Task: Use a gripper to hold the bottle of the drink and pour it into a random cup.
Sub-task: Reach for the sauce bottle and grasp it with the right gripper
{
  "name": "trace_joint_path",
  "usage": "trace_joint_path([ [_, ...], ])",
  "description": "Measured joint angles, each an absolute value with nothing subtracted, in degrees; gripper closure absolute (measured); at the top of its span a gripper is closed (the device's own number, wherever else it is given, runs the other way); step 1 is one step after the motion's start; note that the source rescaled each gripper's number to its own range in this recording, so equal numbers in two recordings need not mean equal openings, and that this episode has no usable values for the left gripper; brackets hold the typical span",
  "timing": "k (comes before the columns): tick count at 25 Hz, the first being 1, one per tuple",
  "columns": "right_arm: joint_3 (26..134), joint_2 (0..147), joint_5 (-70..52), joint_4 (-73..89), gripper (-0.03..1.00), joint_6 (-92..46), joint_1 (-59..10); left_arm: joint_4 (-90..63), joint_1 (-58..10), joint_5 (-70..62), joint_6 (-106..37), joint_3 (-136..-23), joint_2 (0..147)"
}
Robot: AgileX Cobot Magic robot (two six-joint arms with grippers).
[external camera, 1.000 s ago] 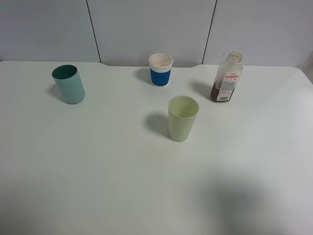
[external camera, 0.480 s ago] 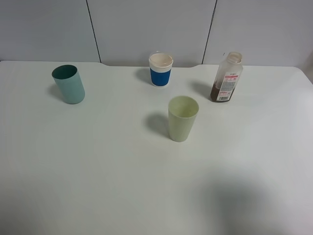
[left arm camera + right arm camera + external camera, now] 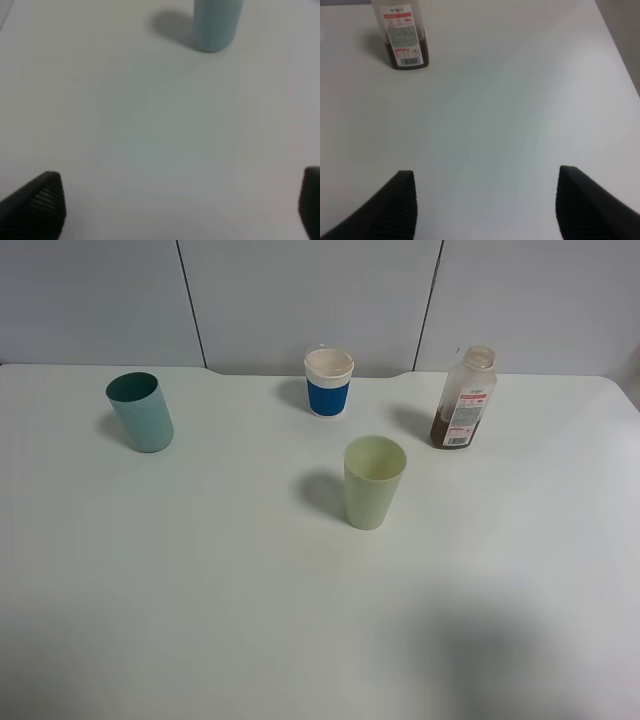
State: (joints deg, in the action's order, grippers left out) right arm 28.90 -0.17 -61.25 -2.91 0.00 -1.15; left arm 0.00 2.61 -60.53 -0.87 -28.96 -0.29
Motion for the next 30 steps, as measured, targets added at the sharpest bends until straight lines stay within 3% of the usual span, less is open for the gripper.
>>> trace_joint_path([
  [30, 32.4, 0.9, -58.1, -3.7, 0.55, -0.5, -1.1, 0.0, 2.6, -60.5, -0.8, -29.0, -0.3],
])
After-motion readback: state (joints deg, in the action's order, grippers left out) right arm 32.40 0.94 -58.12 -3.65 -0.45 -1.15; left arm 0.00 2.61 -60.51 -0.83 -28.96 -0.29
